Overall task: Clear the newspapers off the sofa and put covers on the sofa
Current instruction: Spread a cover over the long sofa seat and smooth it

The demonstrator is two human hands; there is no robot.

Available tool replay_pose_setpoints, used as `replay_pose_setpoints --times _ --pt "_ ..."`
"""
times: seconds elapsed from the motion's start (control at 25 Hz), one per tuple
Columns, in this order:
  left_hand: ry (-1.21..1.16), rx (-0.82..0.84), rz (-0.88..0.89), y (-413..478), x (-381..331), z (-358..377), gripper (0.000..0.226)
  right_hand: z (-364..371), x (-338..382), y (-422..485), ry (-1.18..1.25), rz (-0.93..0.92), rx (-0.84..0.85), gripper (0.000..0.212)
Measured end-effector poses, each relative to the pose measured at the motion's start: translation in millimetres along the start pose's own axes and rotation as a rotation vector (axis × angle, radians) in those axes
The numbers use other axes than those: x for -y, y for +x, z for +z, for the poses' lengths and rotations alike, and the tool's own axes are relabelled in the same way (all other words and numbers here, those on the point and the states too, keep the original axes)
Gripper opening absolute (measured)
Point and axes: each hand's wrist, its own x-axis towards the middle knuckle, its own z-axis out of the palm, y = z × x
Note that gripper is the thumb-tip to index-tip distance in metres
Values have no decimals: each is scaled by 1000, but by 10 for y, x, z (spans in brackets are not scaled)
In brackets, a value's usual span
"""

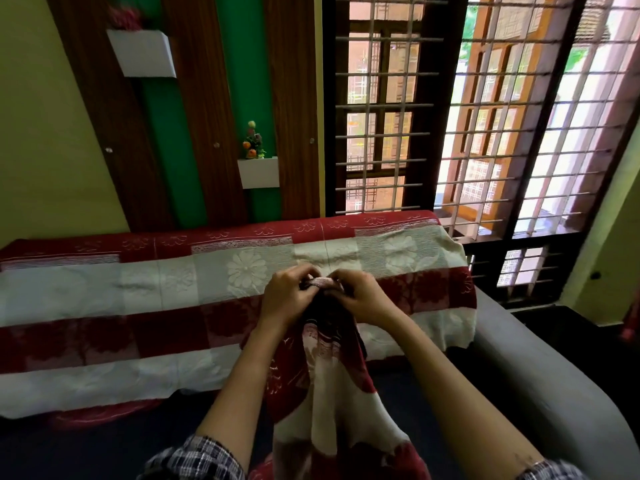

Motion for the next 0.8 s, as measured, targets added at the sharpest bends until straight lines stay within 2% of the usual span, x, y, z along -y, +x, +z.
replay_pose_setpoints --times 0.08,0.16,0.32,0.48,0.6,0.8 --pt "82 13 -87 -64 60 1 3 -2 -83 17 -142 -21 -34 18" --pt "200 50 -164 -115 116 -14 10 -5 -174 14 -177 16 -99 21" --pt "305 40 -342 -284 252 -98 27 38 -212 31 -95 46 -388 18" --pt "376 31 -465 -494 421 -175 19 95 -243 94 -38 71 -514 17" --pt "430 25 -591 -721 519 -249 14 170 -243 118 31 121 -546 16" --pt "451 -143 -762 -1195 611 -577 11 349 30 -59 49 136 -505 17"
